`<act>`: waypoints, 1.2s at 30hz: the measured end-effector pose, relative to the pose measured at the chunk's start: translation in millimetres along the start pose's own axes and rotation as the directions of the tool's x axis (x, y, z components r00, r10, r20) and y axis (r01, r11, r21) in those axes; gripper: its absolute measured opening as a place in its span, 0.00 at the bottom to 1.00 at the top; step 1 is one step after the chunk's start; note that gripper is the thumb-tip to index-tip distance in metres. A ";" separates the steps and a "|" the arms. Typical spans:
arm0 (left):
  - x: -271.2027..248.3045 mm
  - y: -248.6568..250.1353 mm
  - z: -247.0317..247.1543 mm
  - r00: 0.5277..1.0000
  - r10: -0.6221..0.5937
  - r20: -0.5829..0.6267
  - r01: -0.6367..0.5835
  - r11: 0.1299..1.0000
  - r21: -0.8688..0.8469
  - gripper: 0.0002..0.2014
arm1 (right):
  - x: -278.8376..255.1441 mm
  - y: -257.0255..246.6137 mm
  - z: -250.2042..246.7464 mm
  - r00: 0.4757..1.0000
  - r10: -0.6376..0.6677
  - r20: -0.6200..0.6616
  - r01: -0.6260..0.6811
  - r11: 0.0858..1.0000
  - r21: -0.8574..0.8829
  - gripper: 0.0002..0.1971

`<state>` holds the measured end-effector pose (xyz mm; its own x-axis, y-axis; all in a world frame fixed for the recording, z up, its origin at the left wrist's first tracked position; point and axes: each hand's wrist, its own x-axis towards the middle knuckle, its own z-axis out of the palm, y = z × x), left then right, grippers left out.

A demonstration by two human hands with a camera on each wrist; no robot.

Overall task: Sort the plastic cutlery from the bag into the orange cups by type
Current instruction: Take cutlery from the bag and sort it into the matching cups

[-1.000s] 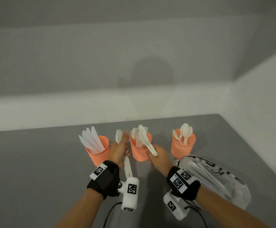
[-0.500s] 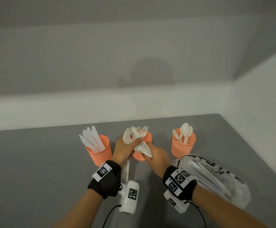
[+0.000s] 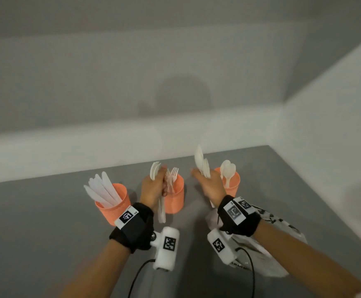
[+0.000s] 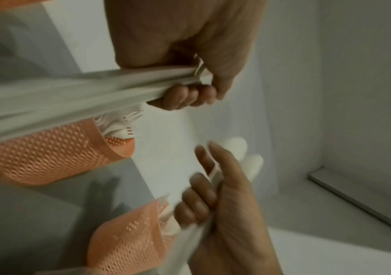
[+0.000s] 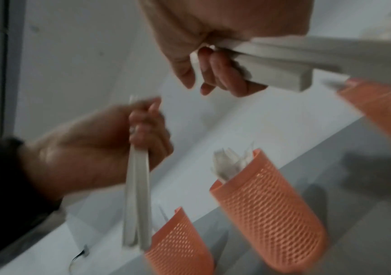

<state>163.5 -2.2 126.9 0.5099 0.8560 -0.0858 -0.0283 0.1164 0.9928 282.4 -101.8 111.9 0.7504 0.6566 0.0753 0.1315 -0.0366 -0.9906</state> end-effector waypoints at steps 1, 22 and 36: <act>5.2 0.5 -4.9 0.999 0.018 -0.033 -0.018 1.000 0.014 0.22 | 6.1 -0.9 -8.6 0.998 0.026 -0.048 -0.026 1.000 0.007 0.19; 57.5 -31.7 28.0 0.964 0.261 -0.045 -0.254 0.960 0.117 0.18 | 56.7 20.7 -36.3 0.916 0.063 -0.395 0.023 0.978 0.209 0.23; 66.2 -45.9 26.7 0.965 0.259 -0.033 -0.253 0.959 0.125 0.18 | 89.0 -16.5 -75.2 0.929 -0.012 -0.369 0.081 0.982 0.171 0.21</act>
<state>221.6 35.7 77.9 0.4567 0.8730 0.1714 -0.0484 -0.1679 0.9846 395.8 -99.3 143.6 0.9349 0.3325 0.1243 0.0792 0.1460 -0.9861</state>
